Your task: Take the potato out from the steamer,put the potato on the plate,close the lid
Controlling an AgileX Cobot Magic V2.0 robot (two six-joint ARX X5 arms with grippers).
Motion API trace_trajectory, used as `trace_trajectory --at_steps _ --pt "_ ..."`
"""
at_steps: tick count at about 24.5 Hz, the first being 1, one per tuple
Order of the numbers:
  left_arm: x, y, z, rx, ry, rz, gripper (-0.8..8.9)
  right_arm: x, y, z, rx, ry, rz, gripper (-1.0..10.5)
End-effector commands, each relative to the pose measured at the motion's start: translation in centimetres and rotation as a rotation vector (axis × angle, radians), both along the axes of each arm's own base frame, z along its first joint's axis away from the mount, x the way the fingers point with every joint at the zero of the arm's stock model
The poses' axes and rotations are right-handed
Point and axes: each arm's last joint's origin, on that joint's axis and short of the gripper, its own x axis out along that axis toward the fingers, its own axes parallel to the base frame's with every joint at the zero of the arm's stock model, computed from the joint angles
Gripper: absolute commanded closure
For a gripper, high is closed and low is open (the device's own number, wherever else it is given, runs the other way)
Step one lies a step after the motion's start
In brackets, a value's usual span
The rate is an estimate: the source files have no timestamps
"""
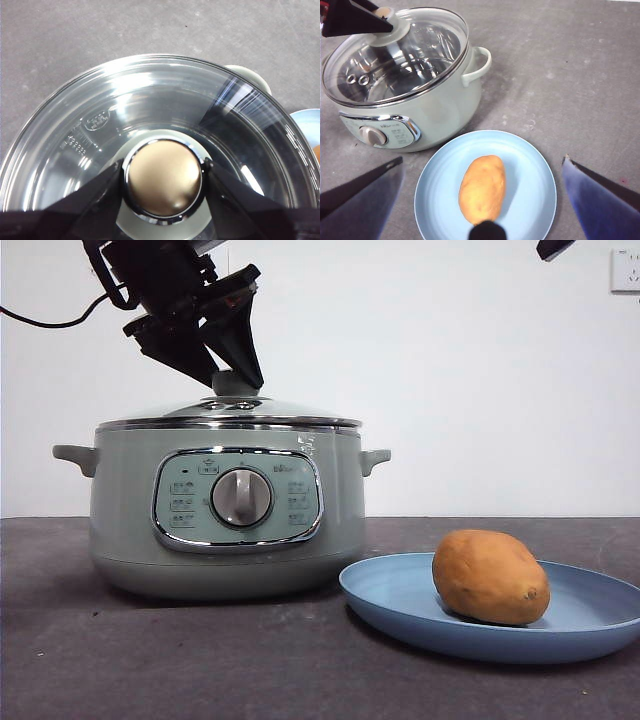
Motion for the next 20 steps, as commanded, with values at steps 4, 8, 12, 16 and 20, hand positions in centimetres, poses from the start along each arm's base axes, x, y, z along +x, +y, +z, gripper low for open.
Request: trace_trajectory --at_steps 4,8,12,16,20 --pt "-0.5 0.2 0.3 0.026 -0.01 0.009 8.22 0.0 0.0 0.1 0.001 -0.008 -0.004 3.8" --pt "-0.6 0.2 0.4 0.024 -0.009 0.008 8.22 0.0 0.0 0.1 0.0 -0.007 -0.004 3.8" --pt "-0.6 0.3 0.4 0.024 -0.006 0.009 6.76 0.0 0.0 0.1 0.001 -0.007 -0.002 3.8" --pt "-0.6 0.3 0.4 0.024 -0.007 0.009 2.59 0.0 0.0 0.1 0.0 -0.005 -0.001 3.8" --pt "-1.1 0.5 1.2 0.016 -0.024 0.011 2.59 0.0 0.0 0.1 0.0 -0.005 -0.001 3.8"
